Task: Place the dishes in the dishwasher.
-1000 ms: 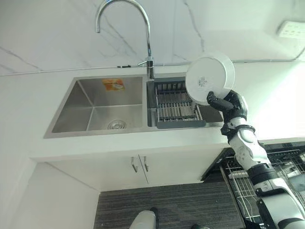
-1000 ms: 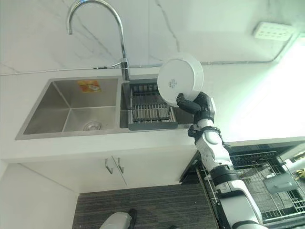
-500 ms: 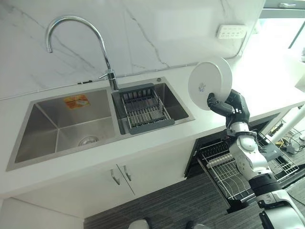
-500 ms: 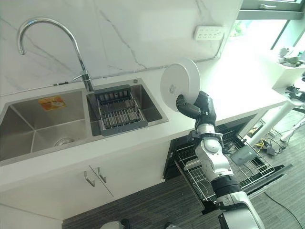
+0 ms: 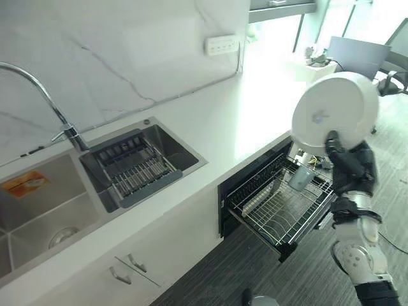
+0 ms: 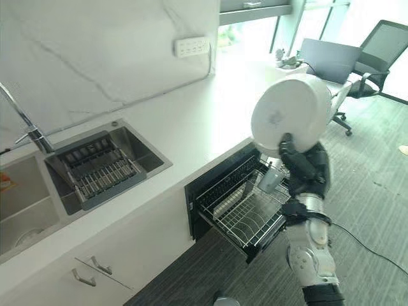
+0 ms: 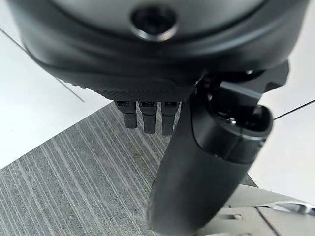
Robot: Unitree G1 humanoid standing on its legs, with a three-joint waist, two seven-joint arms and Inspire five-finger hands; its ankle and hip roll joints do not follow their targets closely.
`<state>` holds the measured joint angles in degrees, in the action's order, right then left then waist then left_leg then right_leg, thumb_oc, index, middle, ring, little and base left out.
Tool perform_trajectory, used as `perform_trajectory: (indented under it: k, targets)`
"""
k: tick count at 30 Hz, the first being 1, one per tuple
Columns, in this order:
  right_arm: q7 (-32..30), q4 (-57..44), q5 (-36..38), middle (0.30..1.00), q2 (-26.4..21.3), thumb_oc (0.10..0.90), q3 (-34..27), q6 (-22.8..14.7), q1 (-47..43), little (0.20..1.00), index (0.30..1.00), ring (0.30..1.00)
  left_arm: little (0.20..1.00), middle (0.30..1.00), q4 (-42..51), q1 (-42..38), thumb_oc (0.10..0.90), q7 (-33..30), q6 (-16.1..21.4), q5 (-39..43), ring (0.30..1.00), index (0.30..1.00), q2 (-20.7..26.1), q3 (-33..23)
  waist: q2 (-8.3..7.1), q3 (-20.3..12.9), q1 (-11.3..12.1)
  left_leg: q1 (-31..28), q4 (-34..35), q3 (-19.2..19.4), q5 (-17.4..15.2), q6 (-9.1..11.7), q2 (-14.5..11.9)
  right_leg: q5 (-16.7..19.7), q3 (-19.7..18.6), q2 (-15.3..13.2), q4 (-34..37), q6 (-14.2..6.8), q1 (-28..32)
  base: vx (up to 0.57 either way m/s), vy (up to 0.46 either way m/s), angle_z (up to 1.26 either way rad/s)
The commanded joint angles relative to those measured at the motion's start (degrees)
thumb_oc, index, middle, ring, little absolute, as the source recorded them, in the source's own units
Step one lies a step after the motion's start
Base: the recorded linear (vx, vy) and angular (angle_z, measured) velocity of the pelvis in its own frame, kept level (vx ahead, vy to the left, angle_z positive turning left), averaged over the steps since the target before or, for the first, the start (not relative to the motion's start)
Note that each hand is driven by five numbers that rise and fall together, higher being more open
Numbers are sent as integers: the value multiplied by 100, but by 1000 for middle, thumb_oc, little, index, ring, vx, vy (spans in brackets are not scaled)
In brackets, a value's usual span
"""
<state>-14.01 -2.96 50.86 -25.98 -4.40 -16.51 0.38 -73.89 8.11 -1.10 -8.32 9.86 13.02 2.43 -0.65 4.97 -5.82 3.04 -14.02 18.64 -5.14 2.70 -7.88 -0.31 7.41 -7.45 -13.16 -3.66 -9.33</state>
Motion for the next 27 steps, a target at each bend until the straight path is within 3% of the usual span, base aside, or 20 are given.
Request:
perform_trajectory:
  k: [1,9,21,27]
  targets:
    - [348,-331,124,300,13,400,-451,-640,-1039,300,300,300,900,900,-61,-231,800,-40,116,-201,900,900,110,62,-59,81,83,-70,-317,-458,-927,82,-62,-958,-185,-237,-403,-533,197,3,-27,-29]
    - [529,308,-156,300,122,400,-562,-438,-774,300,300,300,900,900,50,-174,800,-54,17,-267,900,900,130,39,-39,101,10,-90,-317,-415,-975,62,-40,-946,-253,-248,-403,-550,149,22,-26,-14]
    - [463,1413,-558,300,-21,400,-389,59,-1075,300,300,300,900,900,224,-87,800,53,-173,-309,900,900,322,61,0,232,309,-7,-317,-665,-973,19,79,-995,17,-376,-403,-516,275,49,-6,10]
    - [256,1962,-718,300,-335,400,-282,356,-1533,300,300,300,900,900,307,-254,800,69,-295,-133,900,900,447,236,66,449,514,216,-317,-878,-884,34,134,-994,210,-443,-403,-474,239,14,11,18]
